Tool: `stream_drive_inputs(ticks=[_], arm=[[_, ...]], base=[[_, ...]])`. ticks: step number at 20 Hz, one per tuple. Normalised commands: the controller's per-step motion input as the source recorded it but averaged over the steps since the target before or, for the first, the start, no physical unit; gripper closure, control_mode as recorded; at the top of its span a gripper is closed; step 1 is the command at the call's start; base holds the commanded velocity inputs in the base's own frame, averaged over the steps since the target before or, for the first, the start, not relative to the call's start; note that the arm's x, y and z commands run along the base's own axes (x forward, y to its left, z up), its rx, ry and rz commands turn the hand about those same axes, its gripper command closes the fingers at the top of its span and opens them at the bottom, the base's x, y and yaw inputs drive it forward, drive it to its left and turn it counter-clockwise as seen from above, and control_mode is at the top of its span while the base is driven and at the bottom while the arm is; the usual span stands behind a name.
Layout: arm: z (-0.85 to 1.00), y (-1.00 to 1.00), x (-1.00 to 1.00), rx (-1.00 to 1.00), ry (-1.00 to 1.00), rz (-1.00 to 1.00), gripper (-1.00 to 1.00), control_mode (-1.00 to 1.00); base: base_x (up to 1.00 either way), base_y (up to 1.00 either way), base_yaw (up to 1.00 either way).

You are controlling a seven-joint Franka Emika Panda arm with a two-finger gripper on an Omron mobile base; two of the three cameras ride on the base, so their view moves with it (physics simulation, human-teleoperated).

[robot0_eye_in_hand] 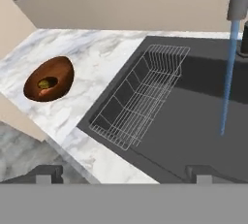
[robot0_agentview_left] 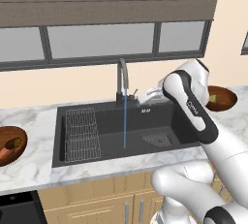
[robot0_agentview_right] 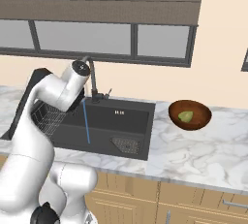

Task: Pick the sweet potatos from the sink and place them in one bowl. Place the lemon wedge in the other bowl. Then turn off the sink faucet.

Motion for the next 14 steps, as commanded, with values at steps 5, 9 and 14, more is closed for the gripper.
stream_drive_inputs(ticks=[5,9,14], arm=[[0.08,-0.72,0.53,0.15,0.39,-0.14,-1.00,-1.00],[0.00,-0.59,0.68,0.08,0.48,-0.05,-1.00,-1.00],[-0.01,-0.37,0.60,0.25,0.34,-0.18,-1.00,-1.00]], base=[[0.00,0.00,0.00],[0.00,0.00,0.00],[0.00,0.00,0.00]])
